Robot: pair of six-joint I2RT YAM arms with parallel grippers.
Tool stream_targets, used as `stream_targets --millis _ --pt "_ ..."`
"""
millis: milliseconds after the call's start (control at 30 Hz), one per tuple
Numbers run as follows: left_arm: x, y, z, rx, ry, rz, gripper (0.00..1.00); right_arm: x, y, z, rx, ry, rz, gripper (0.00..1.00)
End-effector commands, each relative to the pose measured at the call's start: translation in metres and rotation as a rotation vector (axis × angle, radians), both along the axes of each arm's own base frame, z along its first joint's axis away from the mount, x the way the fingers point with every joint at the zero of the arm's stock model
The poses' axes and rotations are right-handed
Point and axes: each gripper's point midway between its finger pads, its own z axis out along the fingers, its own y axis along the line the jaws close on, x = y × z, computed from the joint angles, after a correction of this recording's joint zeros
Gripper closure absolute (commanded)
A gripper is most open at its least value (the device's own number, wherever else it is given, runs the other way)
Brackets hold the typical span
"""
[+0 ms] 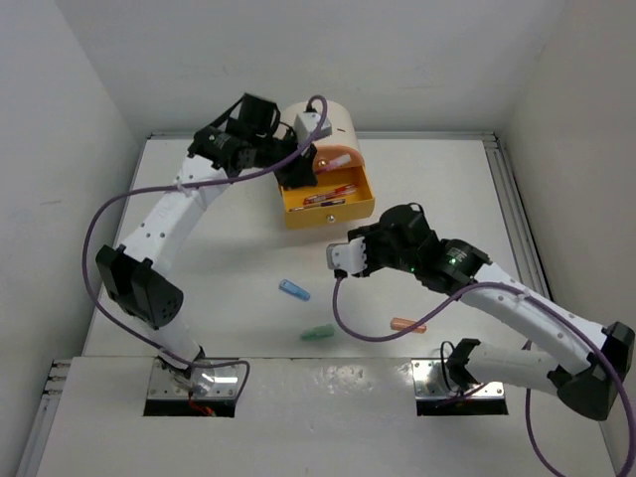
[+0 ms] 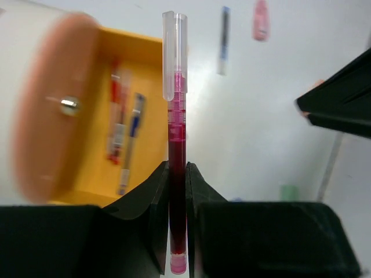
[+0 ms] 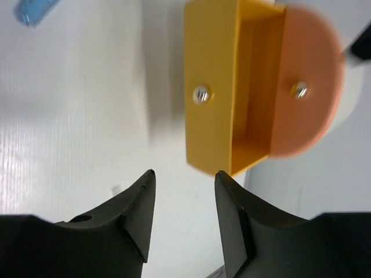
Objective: Sort the stationery into containers
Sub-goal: Place the pen in the drawer.
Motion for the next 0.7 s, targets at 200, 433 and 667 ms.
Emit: stream_targets --millis 200,433,667 --pt "0.082 0.019 -0.020 0.160 -0.062 0.058 0.81 0.033 -0.093 -0.083 -0.057 0.312 -0.168 0.60" --pt "0.096 0.015 -0.040 0.168 -0.070 0.061 0.74 0.070 -0.135 -0.122 -0.110 0.421 -0.258 0.52" --pt "0.093 0.011 -0.034 0.130 -0.049 0.048 0.38 0.091 -0.153 -0.159 -0.226 0.478 -0.198 0.48"
